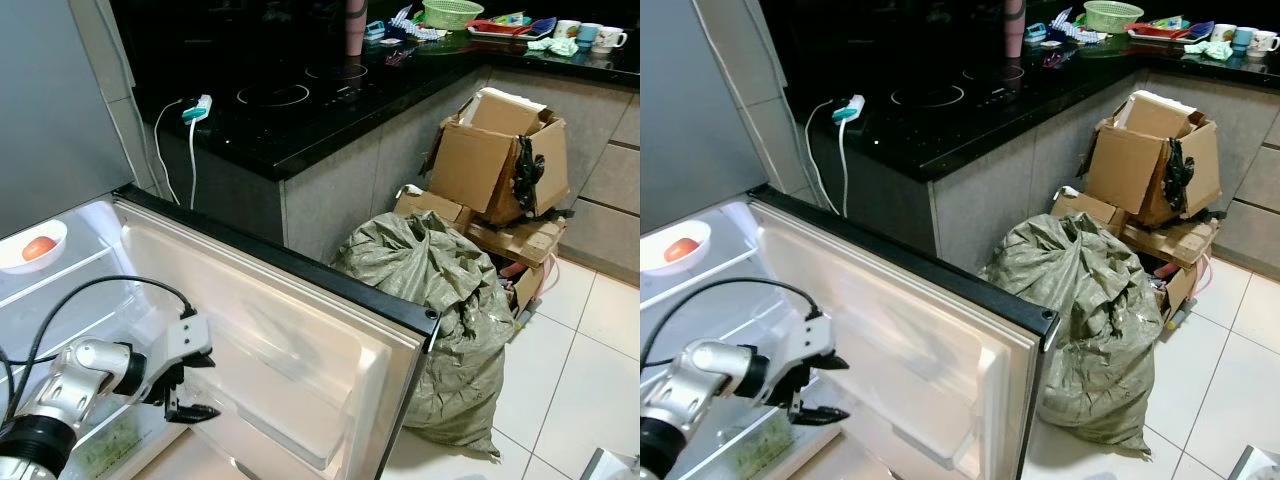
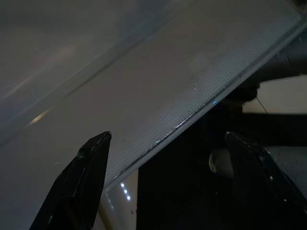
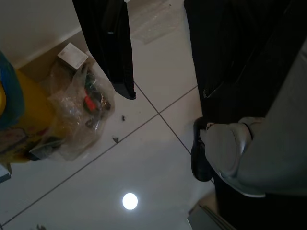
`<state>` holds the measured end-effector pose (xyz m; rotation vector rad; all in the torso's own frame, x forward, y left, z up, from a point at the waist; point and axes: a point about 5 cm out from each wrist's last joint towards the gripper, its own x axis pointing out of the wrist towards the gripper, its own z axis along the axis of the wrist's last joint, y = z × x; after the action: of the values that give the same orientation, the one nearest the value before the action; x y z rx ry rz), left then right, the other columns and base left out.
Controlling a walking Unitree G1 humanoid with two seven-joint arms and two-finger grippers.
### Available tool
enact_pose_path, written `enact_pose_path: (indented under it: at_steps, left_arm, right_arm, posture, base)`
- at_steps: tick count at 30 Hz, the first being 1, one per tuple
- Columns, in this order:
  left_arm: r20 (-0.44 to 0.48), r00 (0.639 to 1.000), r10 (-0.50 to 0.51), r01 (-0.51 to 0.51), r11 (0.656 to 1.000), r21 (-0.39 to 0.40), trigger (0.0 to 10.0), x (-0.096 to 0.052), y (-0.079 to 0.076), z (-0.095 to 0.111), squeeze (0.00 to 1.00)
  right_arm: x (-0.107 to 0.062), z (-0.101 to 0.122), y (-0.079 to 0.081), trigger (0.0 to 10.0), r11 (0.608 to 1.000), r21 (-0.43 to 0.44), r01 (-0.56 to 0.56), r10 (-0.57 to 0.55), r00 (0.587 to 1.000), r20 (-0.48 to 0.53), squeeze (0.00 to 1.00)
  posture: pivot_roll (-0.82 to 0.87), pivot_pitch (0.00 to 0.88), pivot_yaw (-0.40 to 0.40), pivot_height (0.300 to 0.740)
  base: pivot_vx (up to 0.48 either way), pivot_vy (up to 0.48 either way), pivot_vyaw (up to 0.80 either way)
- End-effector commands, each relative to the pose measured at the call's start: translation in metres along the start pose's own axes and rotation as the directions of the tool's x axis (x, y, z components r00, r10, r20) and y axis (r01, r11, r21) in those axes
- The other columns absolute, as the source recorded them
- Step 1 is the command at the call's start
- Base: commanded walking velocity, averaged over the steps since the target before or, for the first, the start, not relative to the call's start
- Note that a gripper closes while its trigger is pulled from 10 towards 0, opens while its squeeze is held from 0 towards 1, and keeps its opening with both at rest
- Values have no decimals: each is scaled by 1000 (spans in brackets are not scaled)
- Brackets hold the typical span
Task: Restocking fridge
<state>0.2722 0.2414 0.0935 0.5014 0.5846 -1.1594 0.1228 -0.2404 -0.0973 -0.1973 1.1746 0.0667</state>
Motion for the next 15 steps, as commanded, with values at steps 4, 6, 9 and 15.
enact_pose_path:
  at_steps: [4,6,9,15]
  left_arm:
    - [-4,999,47,-47,990,-133,10000,-18,-10,-25,0]
    - [-1,999,53,-52,987,-150,10000,-19,-12,-28,0]
    - [37,993,116,-107,974,-201,10000,-22,-14,-34,0]
    - [103,873,476,-409,832,-375,10000,-51,-2,-57,0]
  right_arm:
    - [1,7,1,10000,999,32,-11,10,999,40,0]
    - [1,8,0,10000,999,34,-10,8,999,45,0]
    - [0,12,-4,10000,997,72,3,-8,998,69,0]
    - [-3,26,-22,10000,982,182,52,-76,989,127,0]
  posture:
    - [-59,14,12,740]
    - [-59,14,12,740]
    - [-59,18,16,740]
    - [-49,20,12,740]
  base:
    - [0,0,0]
    - [0,0,0]
    - [0,0,0]
    - [0,0,0]
